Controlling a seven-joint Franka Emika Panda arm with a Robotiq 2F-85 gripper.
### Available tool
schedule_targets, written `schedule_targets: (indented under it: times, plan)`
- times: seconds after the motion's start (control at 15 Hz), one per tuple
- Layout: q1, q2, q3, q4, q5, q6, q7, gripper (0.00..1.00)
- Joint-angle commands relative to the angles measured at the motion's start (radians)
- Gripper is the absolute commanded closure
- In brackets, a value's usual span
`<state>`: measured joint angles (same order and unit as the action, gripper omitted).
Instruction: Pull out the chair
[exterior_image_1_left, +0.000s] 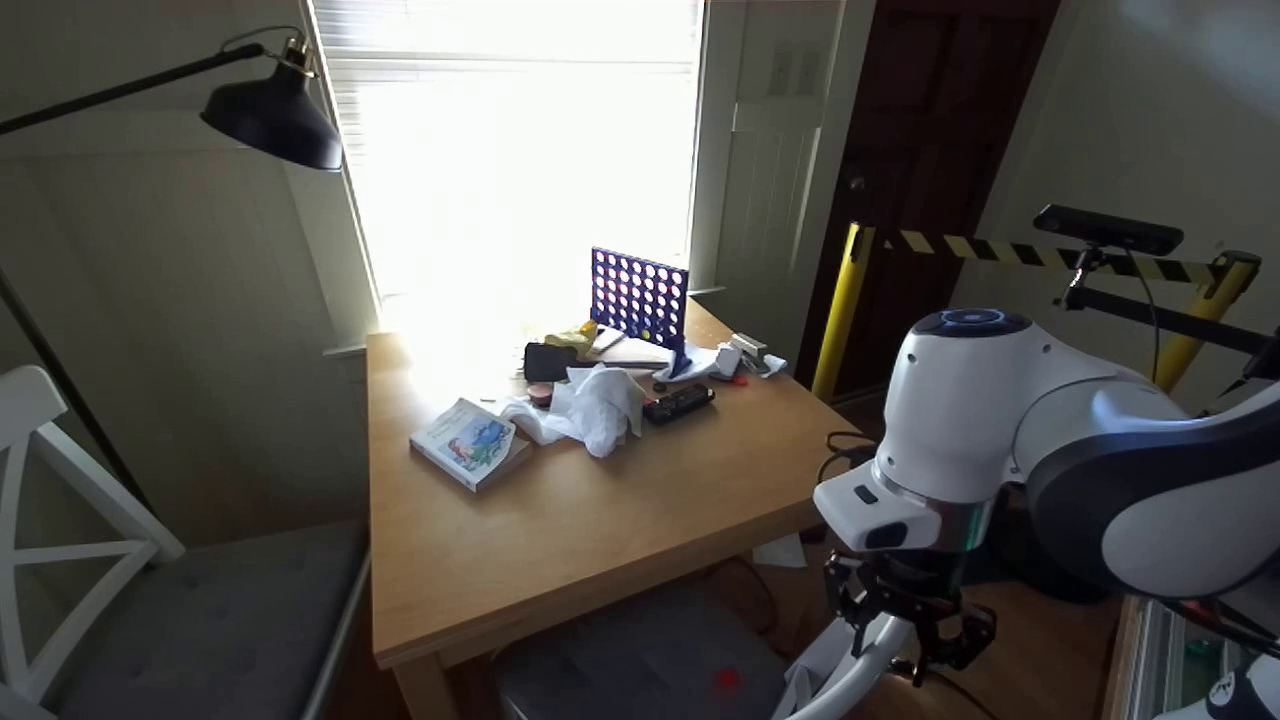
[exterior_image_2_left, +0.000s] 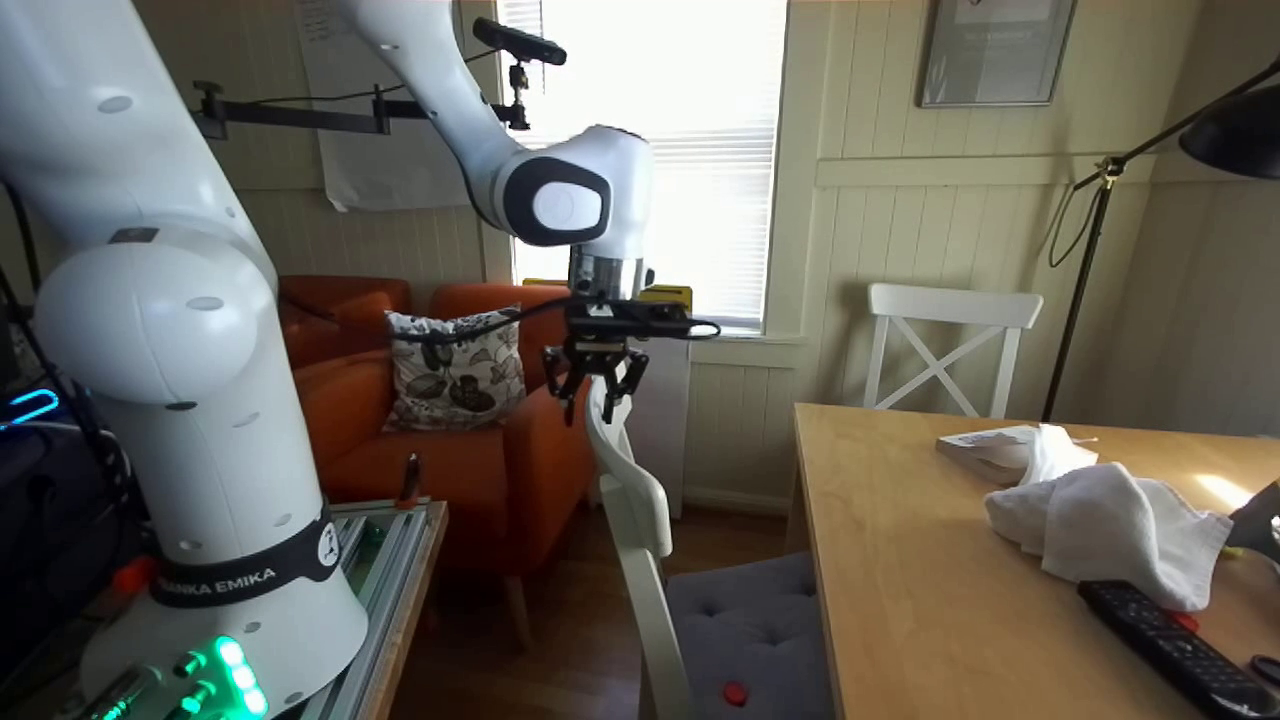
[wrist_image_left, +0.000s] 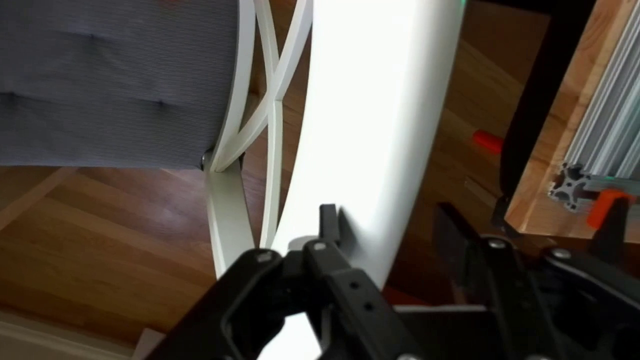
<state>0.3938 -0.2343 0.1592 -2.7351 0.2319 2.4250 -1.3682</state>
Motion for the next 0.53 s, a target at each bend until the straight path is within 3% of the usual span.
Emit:
schedule_targets:
  times: [0.0,0.13,0.47]
  plan:
    - [0.007,-0.054,0.007,-0.006,-0.053,-0.141,-0.097,0.16]
    - [0.002,-0.065,0.013,0.0,-0.097,-0.184,-0.133,0.02]
    - [0.005,-0.159,0.021,0.036,-0.195,-0.33,-0.253,0.0]
